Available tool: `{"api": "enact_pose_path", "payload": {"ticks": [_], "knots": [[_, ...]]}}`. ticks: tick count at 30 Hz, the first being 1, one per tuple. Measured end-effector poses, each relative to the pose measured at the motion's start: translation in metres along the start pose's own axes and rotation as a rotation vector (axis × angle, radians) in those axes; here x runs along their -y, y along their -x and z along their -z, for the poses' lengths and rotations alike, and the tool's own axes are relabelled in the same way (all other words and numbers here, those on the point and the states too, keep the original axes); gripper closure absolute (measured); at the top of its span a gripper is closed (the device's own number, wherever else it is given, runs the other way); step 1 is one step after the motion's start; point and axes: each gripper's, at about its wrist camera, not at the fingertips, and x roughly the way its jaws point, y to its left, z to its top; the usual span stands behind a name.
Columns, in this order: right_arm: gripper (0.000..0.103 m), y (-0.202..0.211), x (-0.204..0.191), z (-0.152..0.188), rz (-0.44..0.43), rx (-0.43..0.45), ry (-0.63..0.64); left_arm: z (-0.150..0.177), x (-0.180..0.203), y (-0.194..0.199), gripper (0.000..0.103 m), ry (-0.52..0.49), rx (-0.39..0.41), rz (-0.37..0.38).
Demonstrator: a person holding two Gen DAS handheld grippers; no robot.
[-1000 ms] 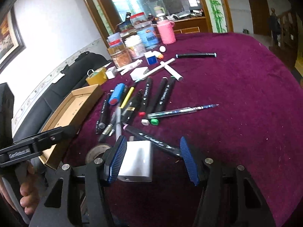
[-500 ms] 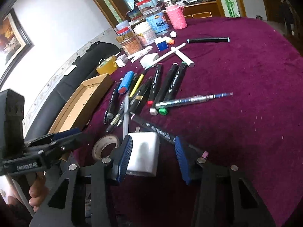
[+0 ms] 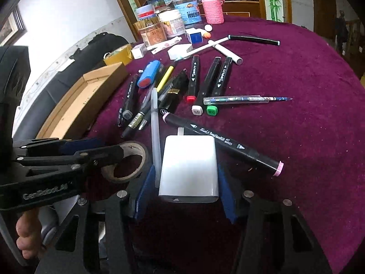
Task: Organize rigid objects
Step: 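Grasp the tape roll with the left tool while the right tool grasps the white charger block, then carry the tape roll and charger block into the cardboard tray and release both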
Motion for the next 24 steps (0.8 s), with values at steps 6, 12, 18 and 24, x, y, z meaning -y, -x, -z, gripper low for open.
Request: {"api": "enact_pose_path", "payload": {"ticks": [6, 12, 18, 24], "knots": [[0.061, -0.002, 0.002, 0.001, 0.018, 0.000, 0.005, 0.004, 0.005, -0.011, 0.083, -0.022, -0.033, 0.025], [0.062, -0.001, 0.000, 0.002, 0.036, 0.001, 0.000, 0.006, 0.005, -0.012, 0.089, -0.014, -0.027, 0.028], [0.062, 0.005, -0.005, 0.003, 0.045, 0.016, -0.014, 0.009, -0.002, -0.005, 0.093, 0.014, 0.004, 0.036], [0.062, 0.020, -0.009, 0.005, 0.045, 0.067, -0.018, 0.013, -0.004, 0.013, 0.093, 0.025, 0.049, 0.066]]}}
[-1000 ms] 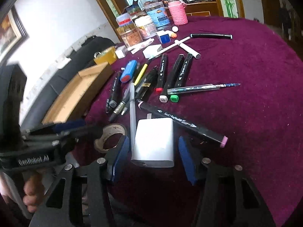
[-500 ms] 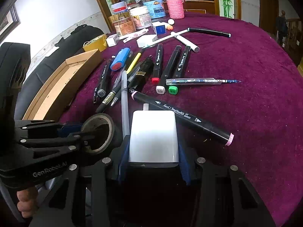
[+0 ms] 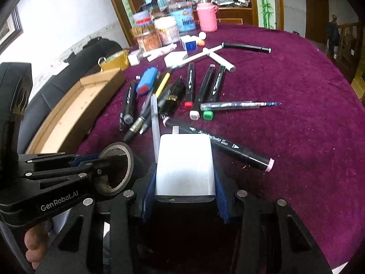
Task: Organize rigid objects
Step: 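Carry the tape roll and charger block into the cardboard tray and release both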
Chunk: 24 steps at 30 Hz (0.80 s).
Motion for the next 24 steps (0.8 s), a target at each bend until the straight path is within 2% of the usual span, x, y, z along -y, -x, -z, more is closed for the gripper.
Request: {"api": "enact_pose_path", "payload": {"ticks": [5, 9, 14, 19, 22, 24], "knots": [[0.062, 0.021, -0.004, -0.006, -0.025, 0.050, -0.021, 0.002, -0.019, 0.036, 0.094, 0.056, 0.061, 0.060], [0.062, 0.032, -0.030, -0.019, -0.108, 0.080, 0.006, 0.001, -0.049, 0.071, 0.093, 0.115, 0.119, 0.064], [0.062, 0.013, -0.093, -0.037, -0.253, 0.055, 0.106, 0.005, -0.114, 0.098, 0.093, 0.245, 0.173, -0.051], [0.062, -0.027, -0.156, -0.045, -0.337, -0.027, 0.205, 0.017, -0.180, 0.085, 0.093, 0.389, 0.136, -0.123], [0.061, -0.045, -0.188, -0.047, -0.340, -0.048, 0.271, 0.023, -0.198, 0.077, 0.093, 0.428, 0.109, -0.140], [0.061, -0.061, -0.209, -0.046, -0.311, -0.053, 0.324, 0.024, -0.206, 0.073, 0.093, 0.438, 0.092, -0.160]]}}
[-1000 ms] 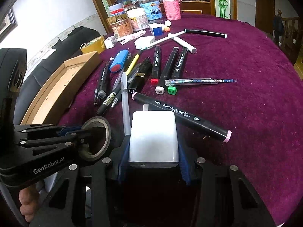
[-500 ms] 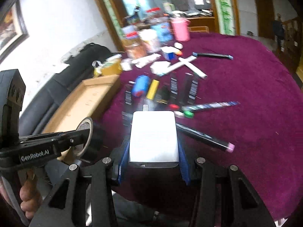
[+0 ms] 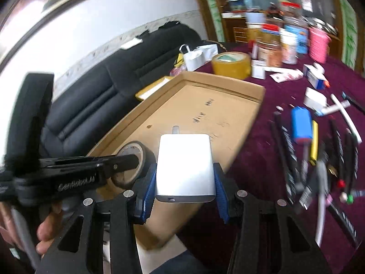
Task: Organize rigid objects
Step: 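Carry the tape roll and charger block into the cardboard tray and release both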
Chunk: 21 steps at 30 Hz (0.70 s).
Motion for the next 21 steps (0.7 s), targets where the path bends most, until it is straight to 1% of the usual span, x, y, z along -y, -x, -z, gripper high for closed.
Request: {"api": "enact_pose_path", "payload": {"ticks": [2, 6, 8, 11, 13, 15, 17, 19, 20, 21], "knots": [[0.061, -0.017, -0.008, 0.000, 0.031, -0.018, 0.039, -0.001, -0.008, -0.004, 0.093, 0.007, -0.022, -0.026], [0.061, -0.037, -0.018, 0.007, 0.052, -0.069, 0.079, -0.003, -0.014, -0.013, 0.093, 0.006, -0.053, -0.050], [0.061, -0.044, -0.024, 0.009, 0.095, -0.085, 0.120, -0.004, -0.016, -0.020, 0.093, 0.001, -0.064, -0.065], [0.061, -0.049, -0.034, 0.012, 0.169, -0.083, 0.203, -0.002, -0.020, -0.026, 0.093, -0.001, -0.072, -0.062], [0.061, -0.051, -0.038, 0.015, 0.180, -0.085, 0.219, -0.001, -0.020, -0.025, 0.093, -0.007, -0.066, -0.068], [0.061, -0.054, -0.043, 0.018, 0.210, -0.091, 0.254, 0.000, -0.020, -0.024, 0.093, -0.007, -0.063, -0.071], [0.061, -0.056, -0.046, 0.018, 0.226, -0.100, 0.274, 0.001, -0.024, -0.023, 0.092, 0.020, -0.059, -0.049], [0.061, -0.053, -0.045, 0.017, 0.213, -0.105, 0.276, 0.000, -0.029, -0.023, 0.088, 0.046, -0.058, -0.010], [0.061, -0.051, -0.043, 0.016, 0.192, -0.108, 0.265, 0.000, -0.031, -0.022, 0.082, 0.056, -0.057, 0.012], [0.061, -0.048, -0.041, 0.016, 0.168, -0.102, 0.248, 0.000, -0.032, -0.021, 0.070, 0.067, -0.059, 0.028]]}}
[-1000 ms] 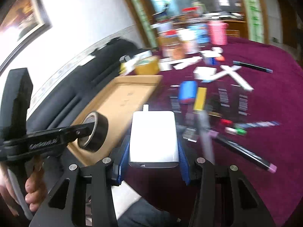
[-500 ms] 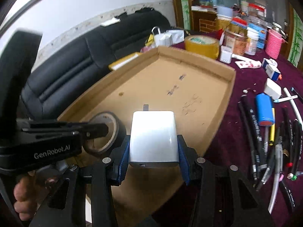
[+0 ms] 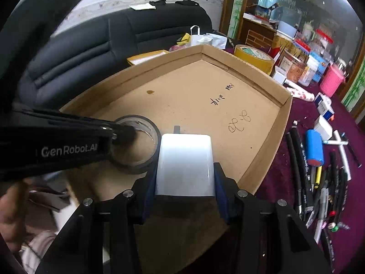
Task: Organize rigid objects
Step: 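Carry the tape roll and charger block into the cardboard tray and release both, then grasp the clear pen with the left tool while the right tool grasps the pink-capped black marker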
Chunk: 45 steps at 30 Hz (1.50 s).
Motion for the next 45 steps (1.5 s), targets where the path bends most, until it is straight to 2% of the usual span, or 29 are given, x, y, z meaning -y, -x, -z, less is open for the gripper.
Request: {"api": "enact_pose_path", "payload": {"ticks": [1, 2, 4, 5, 11, 13, 15, 19, 26, 31, 37, 41, 43, 45], "knots": [[0.059, 0.005, 0.004, 0.000, -0.027, 0.015, -0.019, 0.000, -0.002, 0.003, 0.064, 0.011, 0.006, 0.016], [0.053, 0.011, 0.009, 0.001, -0.059, 0.039, -0.040, 0.001, -0.002, 0.006, 0.054, 0.018, 0.021, 0.027], [0.044, 0.022, 0.018, 0.002, -0.109, 0.082, -0.082, 0.002, -0.001, 0.013, 0.048, 0.022, 0.057, 0.029], [0.043, 0.027, 0.023, 0.003, -0.126, 0.098, -0.103, 0.003, 0.001, 0.016, 0.046, 0.018, 0.066, 0.020], [0.043, 0.058, 0.041, 0.024, -0.118, 0.174, -0.183, 0.013, 0.023, 0.040, 0.046, -0.013, 0.158, 0.033], [0.043, 0.069, 0.048, 0.038, -0.141, 0.187, -0.199, 0.019, 0.040, 0.048, 0.046, -0.049, 0.198, 0.014], [0.043, 0.080, 0.053, 0.054, -0.122, 0.197, -0.211, 0.024, 0.056, 0.051, 0.046, -0.090, 0.213, 0.003], [0.043, 0.097, 0.070, 0.085, -0.042, 0.189, -0.237, 0.037, 0.101, 0.048, 0.046, -0.188, 0.207, 0.058], [0.043, 0.105, 0.125, 0.130, 0.086, 0.131, -0.316, 0.060, 0.168, 0.038, 0.046, -0.365, 0.189, 0.092], [0.043, 0.111, 0.161, 0.153, 0.070, 0.118, -0.432, 0.071, 0.191, 0.029, 0.046, -0.402, 0.156, 0.128], [0.044, 0.113, 0.191, 0.168, 0.031, 0.129, -0.544, 0.077, 0.201, 0.011, 0.046, -0.412, 0.114, 0.126], [0.055, 0.109, 0.200, 0.167, 0.001, 0.131, -0.560, 0.071, 0.205, 0.000, 0.046, -0.396, 0.085, 0.151], [0.062, 0.109, 0.203, 0.165, 0.013, 0.133, -0.551, 0.069, 0.207, -0.003, 0.046, -0.392, 0.074, 0.167], [0.063, 0.110, 0.208, 0.162, 0.016, 0.134, -0.543, 0.068, 0.209, -0.006, 0.046, -0.396, 0.062, 0.183]]}}
